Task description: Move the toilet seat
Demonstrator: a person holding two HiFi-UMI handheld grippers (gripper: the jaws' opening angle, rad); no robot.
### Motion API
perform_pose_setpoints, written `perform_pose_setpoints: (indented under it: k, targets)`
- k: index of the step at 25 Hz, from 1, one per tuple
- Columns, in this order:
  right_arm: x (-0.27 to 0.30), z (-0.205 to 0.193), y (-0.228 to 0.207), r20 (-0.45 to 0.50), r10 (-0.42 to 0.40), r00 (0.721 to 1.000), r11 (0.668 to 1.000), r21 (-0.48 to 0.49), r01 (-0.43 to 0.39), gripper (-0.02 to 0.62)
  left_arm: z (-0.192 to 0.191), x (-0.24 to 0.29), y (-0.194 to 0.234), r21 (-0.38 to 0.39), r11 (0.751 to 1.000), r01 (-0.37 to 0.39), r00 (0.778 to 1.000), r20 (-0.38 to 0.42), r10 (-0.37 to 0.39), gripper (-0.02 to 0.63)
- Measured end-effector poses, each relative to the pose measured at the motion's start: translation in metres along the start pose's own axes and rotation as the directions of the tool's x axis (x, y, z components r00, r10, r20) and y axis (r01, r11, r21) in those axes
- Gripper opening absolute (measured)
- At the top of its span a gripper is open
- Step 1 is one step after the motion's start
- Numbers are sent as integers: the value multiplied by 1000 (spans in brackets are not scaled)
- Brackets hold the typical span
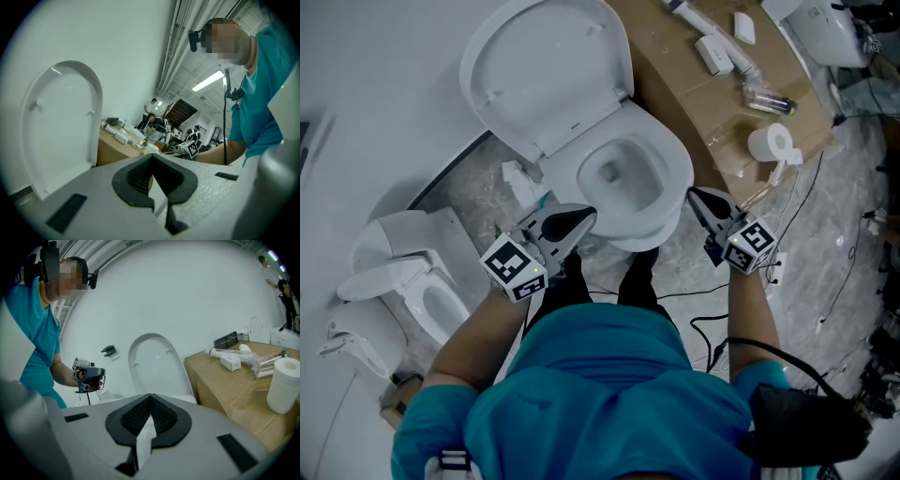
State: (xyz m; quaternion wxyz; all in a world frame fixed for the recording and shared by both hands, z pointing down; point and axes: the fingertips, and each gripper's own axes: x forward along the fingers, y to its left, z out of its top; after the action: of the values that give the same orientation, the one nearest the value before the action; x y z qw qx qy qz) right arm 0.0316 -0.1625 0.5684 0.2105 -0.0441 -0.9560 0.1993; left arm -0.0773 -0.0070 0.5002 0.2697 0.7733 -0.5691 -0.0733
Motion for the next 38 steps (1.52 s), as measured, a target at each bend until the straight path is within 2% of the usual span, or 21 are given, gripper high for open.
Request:
perform_pose_setpoints:
  k: [38]
  targets:
    - [44,70,8,-4,-24,1000,987,-160,23,-2,13,-44,9,-4,998,-60,996,67,60,3]
